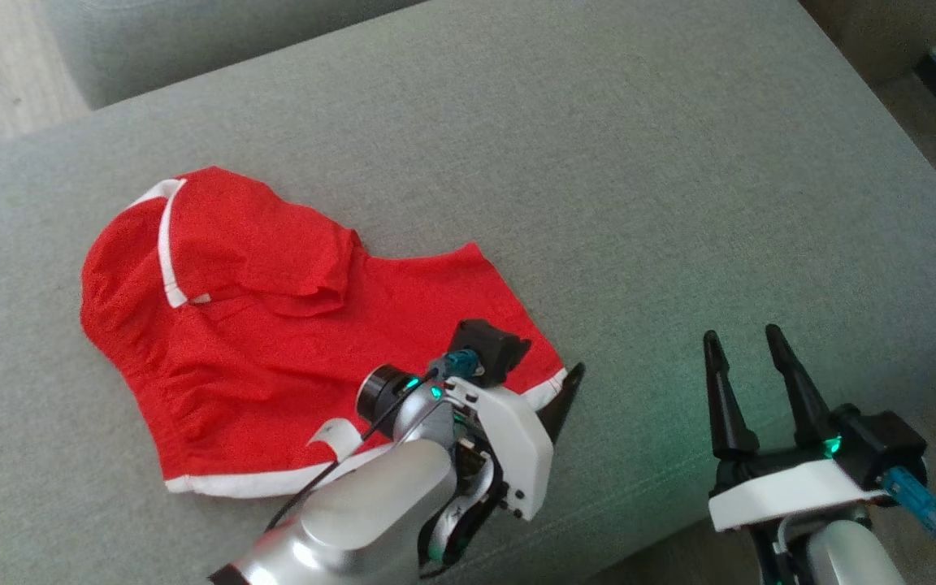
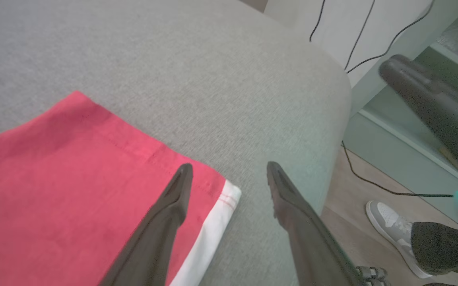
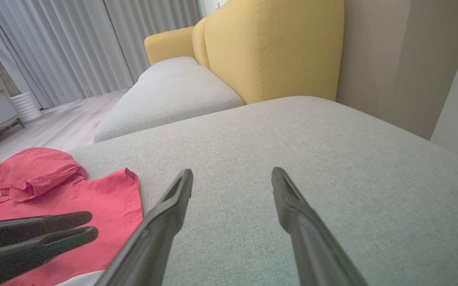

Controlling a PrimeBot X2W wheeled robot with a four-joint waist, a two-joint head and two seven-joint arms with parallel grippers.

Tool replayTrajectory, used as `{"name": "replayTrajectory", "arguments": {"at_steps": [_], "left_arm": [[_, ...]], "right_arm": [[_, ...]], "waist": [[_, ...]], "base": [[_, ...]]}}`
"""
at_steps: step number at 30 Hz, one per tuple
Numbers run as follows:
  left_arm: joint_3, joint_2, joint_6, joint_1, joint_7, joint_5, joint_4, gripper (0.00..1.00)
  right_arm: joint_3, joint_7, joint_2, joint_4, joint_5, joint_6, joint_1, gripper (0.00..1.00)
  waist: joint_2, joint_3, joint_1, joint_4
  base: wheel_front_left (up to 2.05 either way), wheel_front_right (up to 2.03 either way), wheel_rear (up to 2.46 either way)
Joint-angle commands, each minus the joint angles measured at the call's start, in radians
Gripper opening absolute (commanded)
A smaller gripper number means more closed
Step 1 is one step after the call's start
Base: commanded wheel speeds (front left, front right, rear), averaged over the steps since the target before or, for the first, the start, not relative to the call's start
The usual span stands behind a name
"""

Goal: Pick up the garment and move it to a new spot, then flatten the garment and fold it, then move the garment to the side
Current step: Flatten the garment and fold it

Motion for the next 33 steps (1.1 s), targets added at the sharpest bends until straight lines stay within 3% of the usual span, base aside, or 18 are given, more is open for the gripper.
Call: {"name": "replayTrajectory", "arguments": {"at_steps": [1, 7, 15, 21, 24, 27, 33], "left_arm": [[0.042, -0.009, -0.004, -0.019, -0.025, -0.008, -0.041, 1.0], [0.102, 0.041, 0.07, 0.033, -0.12, -0.005, -0.129, 1.0], [0.233, 0.206, 0.275, 0.232, -0.214, 0.043, -0.296, 1.0], [0.328, 0.307, 0.345, 0.375, -0.221, 0.113, -0.375, 1.0], [0.409, 0.339, 0.347, 0.453, -0.222, 0.151, -0.406, 1.0], [0.499, 0.351, 0.313, 0.535, -0.222, 0.18, -0.437, 1.0], [0.656, 0.343, 0.174, 0.68, -0.222, 0.257, -0.463, 1.0]], "right_arm": [[0.012, -0.011, -0.004, -0.028, -0.013, 0.008, -0.013, 1.0], [0.001, -0.011, -0.012, -0.049, -0.041, 0.008, 0.006, 1.0], [-0.039, -0.011, -0.037, -0.075, -0.083, 0.008, 0.072, 1.0], [-0.069, -0.011, -0.042, -0.071, -0.1, 0.008, 0.111, 1.0], [-0.078, -0.011, -0.038, -0.064, -0.098, 0.008, 0.12, 1.0], [-0.081, -0.011, -0.033, -0.054, -0.097, 0.008, 0.127, 1.0], [-0.091, -0.011, -0.02, -0.024, -0.1, 0.008, 0.15, 1.0]], "waist": [[0.0, -0.014, 0.0, 0.011], [0.0, -0.062, 0.0, 0.053], [0.0, -0.159, 0.0, 0.176], [0.0, -0.191, 0.0, 0.284], [0.0, -0.201, 0.0, 0.329], [0.0, -0.211, 0.0, 0.365], [0.0, -0.224, 0.0, 0.409]], "base": [[0.0, 0.0, 0.0], [0.0, 0.0, 0.0], [0.0, 0.0, 0.0], [0.0, 0.0, 0.0], [0.0, 0.0, 0.0], [0.0, 0.0, 0.0], [0.0, 0.0, 0.0]]}}
